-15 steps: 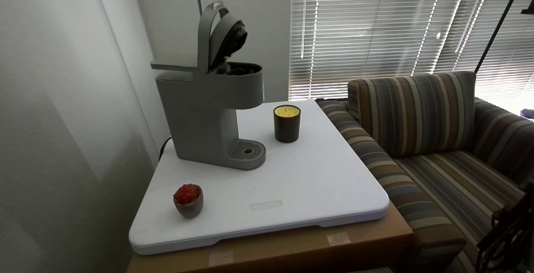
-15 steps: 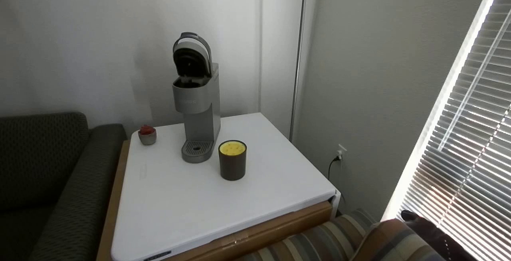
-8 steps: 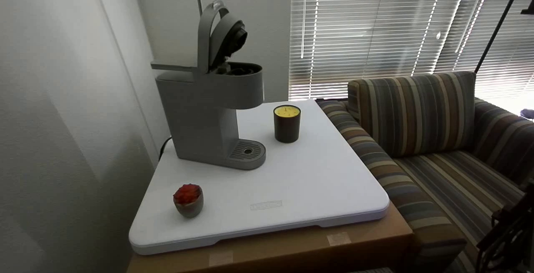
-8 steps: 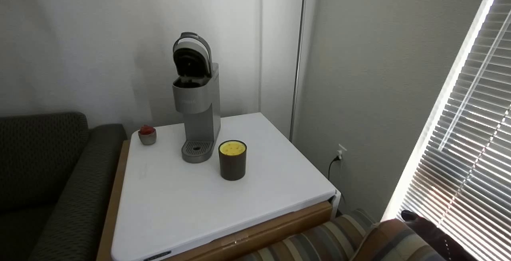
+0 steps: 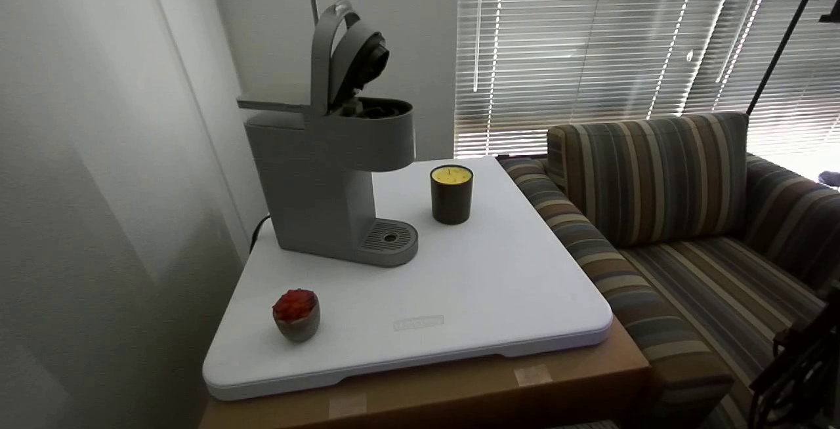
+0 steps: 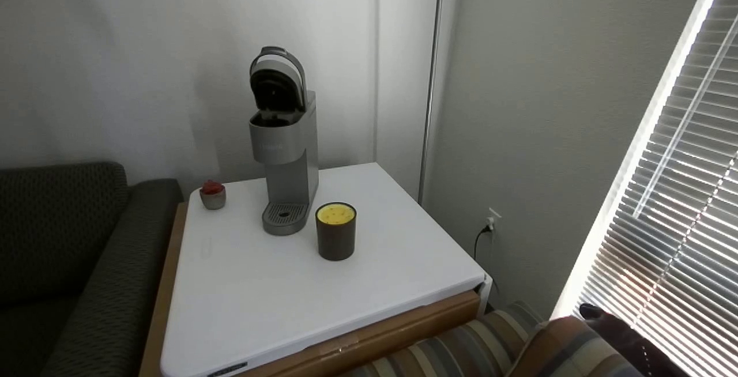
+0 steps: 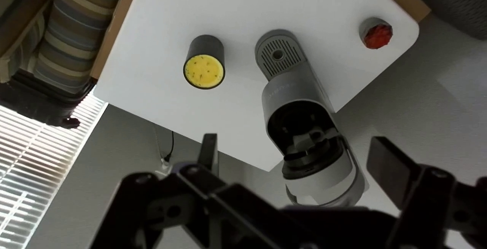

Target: Close the lid of the machine

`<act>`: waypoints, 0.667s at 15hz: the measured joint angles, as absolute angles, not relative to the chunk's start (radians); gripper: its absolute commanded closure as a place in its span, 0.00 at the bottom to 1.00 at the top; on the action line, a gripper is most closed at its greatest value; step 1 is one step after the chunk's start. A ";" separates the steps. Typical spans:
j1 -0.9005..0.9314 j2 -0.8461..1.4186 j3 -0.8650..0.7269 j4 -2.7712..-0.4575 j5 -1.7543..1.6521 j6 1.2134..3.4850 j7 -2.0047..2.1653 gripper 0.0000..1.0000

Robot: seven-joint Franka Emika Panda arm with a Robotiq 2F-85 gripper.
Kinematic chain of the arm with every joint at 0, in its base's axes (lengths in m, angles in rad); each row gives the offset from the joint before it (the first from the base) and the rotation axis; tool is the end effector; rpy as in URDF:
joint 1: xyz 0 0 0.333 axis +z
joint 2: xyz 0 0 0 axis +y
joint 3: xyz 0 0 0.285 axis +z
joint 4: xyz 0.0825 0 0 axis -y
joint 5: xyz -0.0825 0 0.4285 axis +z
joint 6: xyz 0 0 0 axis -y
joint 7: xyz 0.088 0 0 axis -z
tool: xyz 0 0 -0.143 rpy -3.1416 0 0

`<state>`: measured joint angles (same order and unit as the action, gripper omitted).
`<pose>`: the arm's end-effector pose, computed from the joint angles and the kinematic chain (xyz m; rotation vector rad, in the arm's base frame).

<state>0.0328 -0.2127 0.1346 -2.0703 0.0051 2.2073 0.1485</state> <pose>0.5781 0.1005 0.4815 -3.0638 -0.0284 -0.5374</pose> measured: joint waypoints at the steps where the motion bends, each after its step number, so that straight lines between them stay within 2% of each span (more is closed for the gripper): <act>1: 0.034 -0.187 0.134 -2.042 0.005 2.205 0.133 0.00; 10: 0.045 0.023 0.132 -1.792 0.005 2.171 0.052 0.00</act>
